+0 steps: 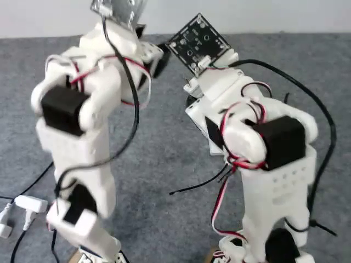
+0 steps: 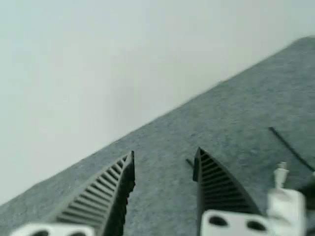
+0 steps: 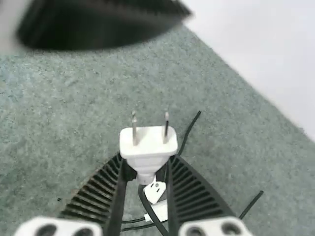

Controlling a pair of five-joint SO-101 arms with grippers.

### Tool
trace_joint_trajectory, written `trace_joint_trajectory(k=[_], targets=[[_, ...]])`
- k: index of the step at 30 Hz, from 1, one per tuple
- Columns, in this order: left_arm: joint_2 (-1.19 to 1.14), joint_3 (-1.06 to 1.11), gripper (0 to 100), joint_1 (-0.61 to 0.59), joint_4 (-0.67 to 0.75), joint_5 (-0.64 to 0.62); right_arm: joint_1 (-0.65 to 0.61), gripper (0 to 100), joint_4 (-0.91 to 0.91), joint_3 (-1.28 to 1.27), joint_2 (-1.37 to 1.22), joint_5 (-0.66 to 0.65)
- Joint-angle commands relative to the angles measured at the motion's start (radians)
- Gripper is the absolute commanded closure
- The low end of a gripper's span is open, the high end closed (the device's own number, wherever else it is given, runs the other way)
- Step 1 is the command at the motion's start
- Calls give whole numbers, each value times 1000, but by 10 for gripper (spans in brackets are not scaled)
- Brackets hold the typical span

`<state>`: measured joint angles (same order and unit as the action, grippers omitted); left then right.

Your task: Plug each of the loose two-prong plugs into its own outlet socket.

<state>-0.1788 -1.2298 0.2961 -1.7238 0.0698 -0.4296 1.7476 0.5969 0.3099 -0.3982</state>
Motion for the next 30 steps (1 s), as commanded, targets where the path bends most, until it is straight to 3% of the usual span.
trace_joint_trajectory(k=[1,8,16,19,30], targets=[[173,124,808,98,-31,-8,-24,990,21,29,88,-21],[301,295,808,186,-9,-11,-93,990,50,26,203,-20],[345,317,808,187,-5,-11,-99,990,48,-5,186,-18],[344,326,808,187,-5,-11,-173,990,48,-49,193,-18],[354,519,808,186,41,-11,-188,990,48,-74,229,-20]])
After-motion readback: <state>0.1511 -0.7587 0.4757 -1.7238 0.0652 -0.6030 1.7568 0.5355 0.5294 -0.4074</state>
